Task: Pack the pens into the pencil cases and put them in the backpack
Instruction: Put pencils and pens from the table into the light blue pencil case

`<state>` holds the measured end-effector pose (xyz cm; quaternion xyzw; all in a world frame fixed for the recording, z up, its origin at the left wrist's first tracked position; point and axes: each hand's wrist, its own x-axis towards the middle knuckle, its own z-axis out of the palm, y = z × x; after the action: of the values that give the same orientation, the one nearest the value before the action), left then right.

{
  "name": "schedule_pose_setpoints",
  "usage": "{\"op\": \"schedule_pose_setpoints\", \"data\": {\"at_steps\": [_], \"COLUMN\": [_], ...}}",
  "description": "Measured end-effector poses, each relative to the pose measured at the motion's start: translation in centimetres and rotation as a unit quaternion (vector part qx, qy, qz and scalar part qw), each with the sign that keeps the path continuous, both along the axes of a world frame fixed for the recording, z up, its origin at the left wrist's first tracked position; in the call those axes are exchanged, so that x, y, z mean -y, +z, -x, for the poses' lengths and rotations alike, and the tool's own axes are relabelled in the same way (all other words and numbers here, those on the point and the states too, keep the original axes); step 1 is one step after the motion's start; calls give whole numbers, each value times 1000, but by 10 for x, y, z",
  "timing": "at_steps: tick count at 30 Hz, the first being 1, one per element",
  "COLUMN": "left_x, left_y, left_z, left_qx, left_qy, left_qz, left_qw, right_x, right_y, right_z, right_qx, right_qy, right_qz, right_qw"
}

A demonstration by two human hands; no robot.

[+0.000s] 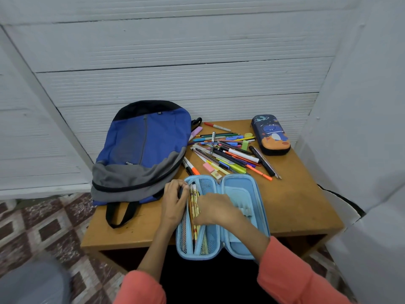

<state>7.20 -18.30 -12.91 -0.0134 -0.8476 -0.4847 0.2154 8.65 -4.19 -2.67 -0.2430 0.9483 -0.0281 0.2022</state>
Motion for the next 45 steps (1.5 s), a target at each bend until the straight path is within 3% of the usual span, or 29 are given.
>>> {"op": "schedule_pose_setpoints", "data": {"at_steps": [8,12,24,28,31,36,39,42,45], "left_x": [-2,-5,-3,-3,-2,-2,-2,-2,-3], "left_y": [0,2,3,5,6,9,9,10,12], "left_z": [-1,-1,-3,-4,-5,-6,-7,-7,-6], "left_qx": [5,2,13,16,14,18,24,22,29], "left_qy": [8,8,22,24,29,24,23,21,28], "left_qz": [0,-3,-5,-4,-6,-15,-23,-25,-30], "left_qw": [1000,1000,1000,1000,999,999,999,999,999], "right_x": [-7,-8,-3,-9,-17,-50,-83,-110,-123], "right_y": [-13,-23,-30,-24,-17,-5,-6,-17,-27], "right_z": [15,14,7,12,21,73,115,146,162], "right_qx": [67,49,17,67,98,12,-95,-165,-169], "right_qy": [-109,-143,-146,-114,-119,-237,-316,-349,-316], "right_qz": [95,132,179,177,234,360,362,287,211], "right_qw": [987,980,973,975,960,902,872,877,910]}}
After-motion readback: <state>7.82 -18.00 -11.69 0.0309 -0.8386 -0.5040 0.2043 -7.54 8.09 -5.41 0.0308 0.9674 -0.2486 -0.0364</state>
